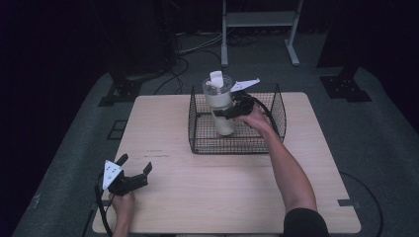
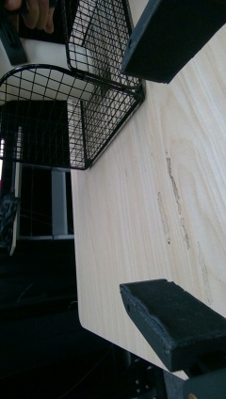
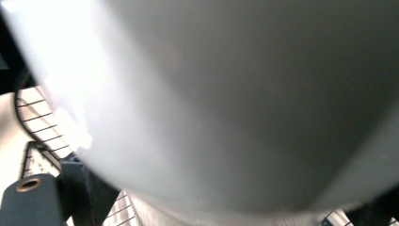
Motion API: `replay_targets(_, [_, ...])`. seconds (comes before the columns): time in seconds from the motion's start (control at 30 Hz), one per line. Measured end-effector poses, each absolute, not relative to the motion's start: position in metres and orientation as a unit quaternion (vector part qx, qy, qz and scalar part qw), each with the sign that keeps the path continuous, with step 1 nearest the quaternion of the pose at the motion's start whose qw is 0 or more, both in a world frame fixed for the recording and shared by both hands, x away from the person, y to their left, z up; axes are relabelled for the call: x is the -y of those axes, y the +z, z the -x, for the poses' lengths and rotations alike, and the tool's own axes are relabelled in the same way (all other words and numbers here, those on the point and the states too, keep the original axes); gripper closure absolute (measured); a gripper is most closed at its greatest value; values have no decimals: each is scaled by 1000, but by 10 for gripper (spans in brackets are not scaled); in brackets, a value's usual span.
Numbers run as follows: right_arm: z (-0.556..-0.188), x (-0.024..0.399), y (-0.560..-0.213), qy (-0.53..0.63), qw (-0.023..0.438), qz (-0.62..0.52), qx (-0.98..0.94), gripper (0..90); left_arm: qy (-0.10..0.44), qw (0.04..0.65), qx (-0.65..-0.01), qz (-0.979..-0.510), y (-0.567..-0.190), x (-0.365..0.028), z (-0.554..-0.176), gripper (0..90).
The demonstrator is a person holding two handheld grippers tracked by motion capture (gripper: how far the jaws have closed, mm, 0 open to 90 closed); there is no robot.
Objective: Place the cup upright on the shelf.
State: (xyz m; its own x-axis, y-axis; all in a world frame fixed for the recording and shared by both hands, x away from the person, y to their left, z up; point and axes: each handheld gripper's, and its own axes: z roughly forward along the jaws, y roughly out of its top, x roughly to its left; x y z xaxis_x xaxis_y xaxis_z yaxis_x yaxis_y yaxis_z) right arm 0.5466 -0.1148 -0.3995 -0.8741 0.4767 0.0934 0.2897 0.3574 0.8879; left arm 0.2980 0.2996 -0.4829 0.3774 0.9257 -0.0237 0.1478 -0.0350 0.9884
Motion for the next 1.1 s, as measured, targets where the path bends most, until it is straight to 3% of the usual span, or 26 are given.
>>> replay_targets(0.4, [-558,104,-415,491,78,-232,-836,91,346,549,-434,-624,-483,-301,-298,0])
replay_targets(0.7, [-553,121,-419,511,65,-232,-825,90,347,551,-431,-624,-483,-301,-297,0])
replay_targets(1.1, [-547,128,-426,527,86,-211,-819,85,346,552,-430,-625,-483,-301,-297,0])
